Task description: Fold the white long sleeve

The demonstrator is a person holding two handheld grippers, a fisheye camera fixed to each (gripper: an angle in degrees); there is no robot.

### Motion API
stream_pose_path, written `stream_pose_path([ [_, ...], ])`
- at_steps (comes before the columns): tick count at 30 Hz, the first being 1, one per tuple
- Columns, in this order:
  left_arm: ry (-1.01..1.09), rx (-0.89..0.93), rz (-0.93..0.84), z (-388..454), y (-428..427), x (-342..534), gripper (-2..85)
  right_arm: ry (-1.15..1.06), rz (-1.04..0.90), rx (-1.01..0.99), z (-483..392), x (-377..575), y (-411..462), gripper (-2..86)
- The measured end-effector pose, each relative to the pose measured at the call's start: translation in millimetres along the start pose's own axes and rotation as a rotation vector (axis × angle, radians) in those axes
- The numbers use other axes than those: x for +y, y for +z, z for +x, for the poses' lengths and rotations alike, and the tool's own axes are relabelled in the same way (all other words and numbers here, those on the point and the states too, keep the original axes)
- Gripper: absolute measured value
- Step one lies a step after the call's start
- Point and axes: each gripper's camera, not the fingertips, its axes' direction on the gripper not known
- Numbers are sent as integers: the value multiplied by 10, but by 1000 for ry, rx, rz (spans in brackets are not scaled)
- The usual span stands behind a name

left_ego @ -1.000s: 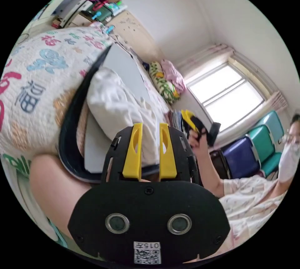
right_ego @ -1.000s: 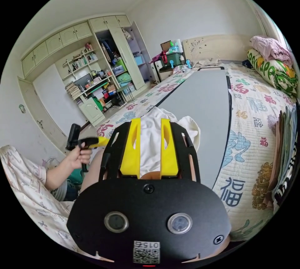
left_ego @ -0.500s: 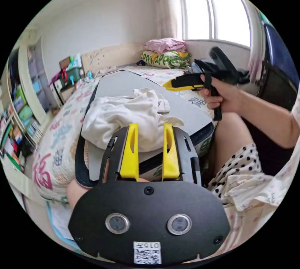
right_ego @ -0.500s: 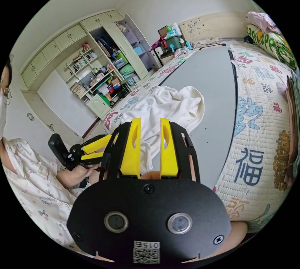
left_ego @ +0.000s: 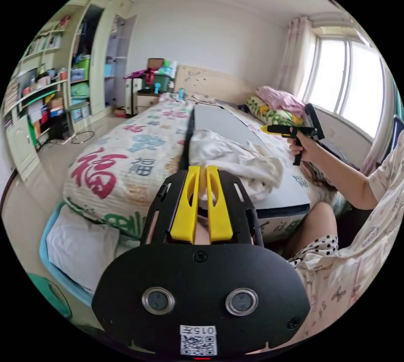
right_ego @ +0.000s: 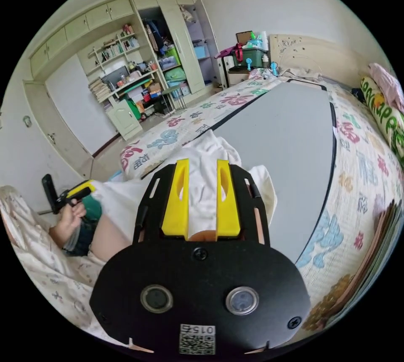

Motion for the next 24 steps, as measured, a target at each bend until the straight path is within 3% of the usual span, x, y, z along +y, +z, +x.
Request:
stream_pose_path([
  [9,-147,-4,16,-745,-394,495,3,54,-285,-10,-335,-1716,2075,119],
  [15,-216,51,-9,-1141,-425,743,3,95,-438,38,-676,-2215,2792,103],
  [19,-248,90,-29,-1319,-443,861,4,186,-490,-55,-817,-2330,2782,46],
  [24,-164,92,52,-1430,-777,899,4,263,-156,-190,-843,-2197,1220,35],
])
